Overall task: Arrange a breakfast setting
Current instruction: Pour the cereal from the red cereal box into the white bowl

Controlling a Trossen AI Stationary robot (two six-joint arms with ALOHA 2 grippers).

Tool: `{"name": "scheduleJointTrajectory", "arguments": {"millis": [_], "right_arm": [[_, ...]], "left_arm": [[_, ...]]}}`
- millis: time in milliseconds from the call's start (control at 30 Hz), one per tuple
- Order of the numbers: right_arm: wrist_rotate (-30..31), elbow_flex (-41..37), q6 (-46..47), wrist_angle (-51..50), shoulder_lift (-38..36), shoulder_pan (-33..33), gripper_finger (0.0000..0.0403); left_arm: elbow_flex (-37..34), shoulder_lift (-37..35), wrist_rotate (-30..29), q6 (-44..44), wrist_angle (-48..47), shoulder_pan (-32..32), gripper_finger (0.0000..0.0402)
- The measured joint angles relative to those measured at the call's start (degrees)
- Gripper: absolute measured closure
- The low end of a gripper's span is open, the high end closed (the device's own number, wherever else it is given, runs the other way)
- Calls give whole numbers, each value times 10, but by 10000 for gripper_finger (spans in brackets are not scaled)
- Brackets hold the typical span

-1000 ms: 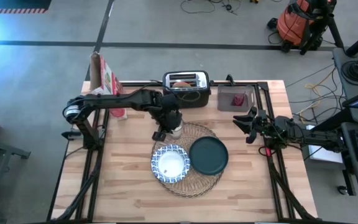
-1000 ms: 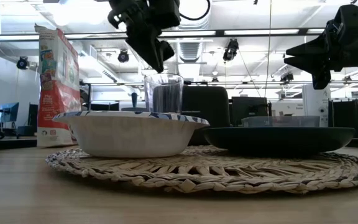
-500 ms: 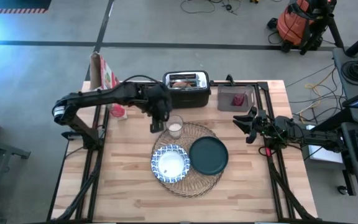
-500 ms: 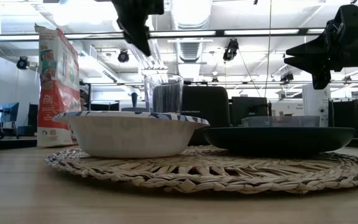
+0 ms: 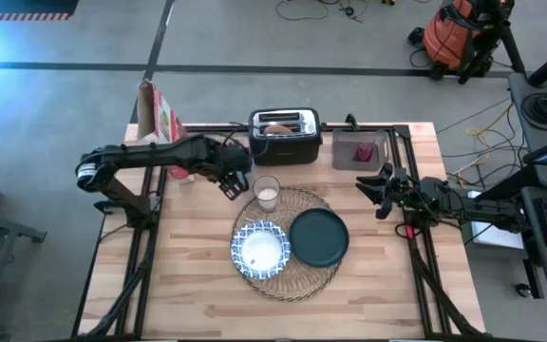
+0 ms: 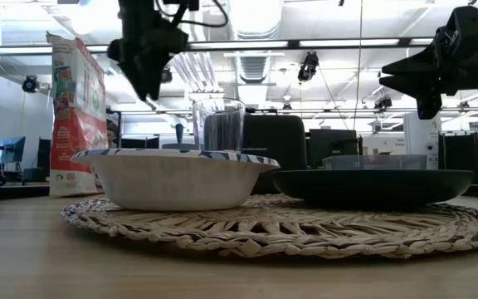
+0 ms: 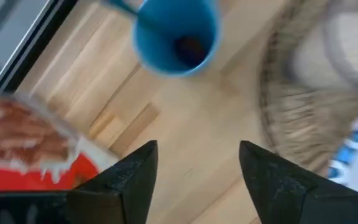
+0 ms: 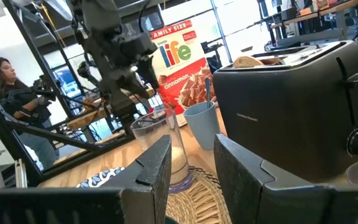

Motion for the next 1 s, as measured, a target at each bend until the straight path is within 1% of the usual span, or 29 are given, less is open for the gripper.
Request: {"name": "scheduleJointTrajectory", "arguments": {"millis": [167,367,600,800,1000], "right_arm": [[0,0,0,0,0,0,291],[0,0,0,0,0,0,291],[0,0,0,0,0,0,291],[0,0,0,0,0,0,291],[0,0,0,0,0,0,291]], "left_arm": [[-33,0,-31,-90,-36,-6,176],[-78,-8,-38,-209,-80,-21,175],[-145,-55,-41,-367,-93,-68,175],[-192,-98,-81,-500,-97,-101,175],[-226,-119,-104,-590,-122,-107,175]]}}
